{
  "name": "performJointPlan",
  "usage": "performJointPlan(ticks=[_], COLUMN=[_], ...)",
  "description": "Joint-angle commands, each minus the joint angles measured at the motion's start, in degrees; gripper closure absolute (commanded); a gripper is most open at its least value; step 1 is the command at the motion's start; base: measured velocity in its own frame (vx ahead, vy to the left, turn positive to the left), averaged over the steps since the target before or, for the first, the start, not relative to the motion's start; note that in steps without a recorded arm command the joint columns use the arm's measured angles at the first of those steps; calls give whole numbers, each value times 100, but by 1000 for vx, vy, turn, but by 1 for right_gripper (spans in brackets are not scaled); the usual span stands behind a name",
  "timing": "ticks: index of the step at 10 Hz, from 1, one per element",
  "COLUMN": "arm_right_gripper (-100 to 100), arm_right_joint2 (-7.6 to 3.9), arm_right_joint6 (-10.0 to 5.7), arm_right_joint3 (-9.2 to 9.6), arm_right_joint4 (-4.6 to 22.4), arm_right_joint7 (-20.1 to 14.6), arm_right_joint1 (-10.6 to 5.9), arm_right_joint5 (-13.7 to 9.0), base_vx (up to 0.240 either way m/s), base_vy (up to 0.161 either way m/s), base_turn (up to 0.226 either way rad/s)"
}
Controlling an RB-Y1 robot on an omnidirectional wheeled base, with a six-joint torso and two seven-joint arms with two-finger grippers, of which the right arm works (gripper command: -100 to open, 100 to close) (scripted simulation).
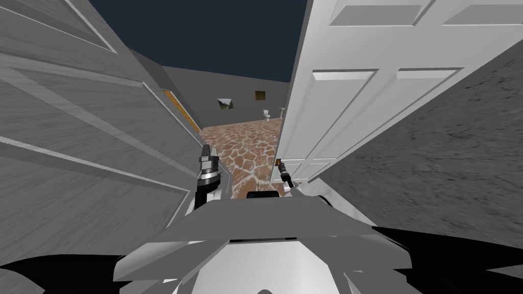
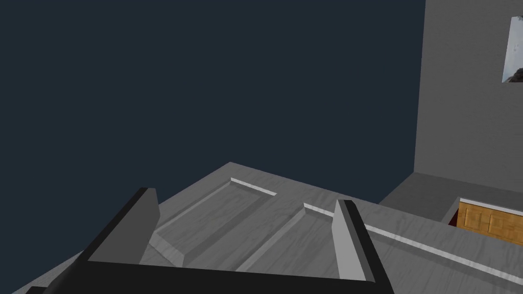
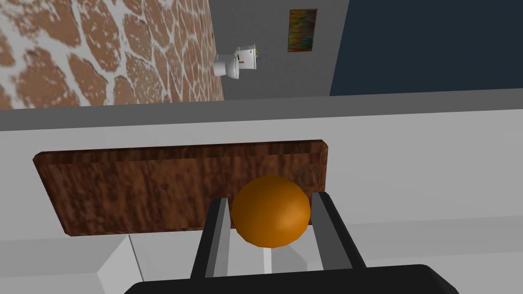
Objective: Push the door open
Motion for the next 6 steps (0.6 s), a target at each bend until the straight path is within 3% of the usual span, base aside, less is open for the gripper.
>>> performJointPlan(ticks=[1,3,5,6], arm_right_gripper=[100,100,100,100], arm_right_joint2=[-64,-93,-121,-121], arm_right_joint6=[42,54,66,66], arm_right_joint3=[-62,-167,-281,-281], arm_right_joint4=[-159,-156,-152,81], arm_right_joint7=[17,57,102,102], arm_right_joint1=[70,74,79,79], arm_right_joint5=[-33,-100,-174,-174], base_vx=[125,89,194,141], base_vy=[41,35,105,48], base_turn=[-8,-25,-84,0])
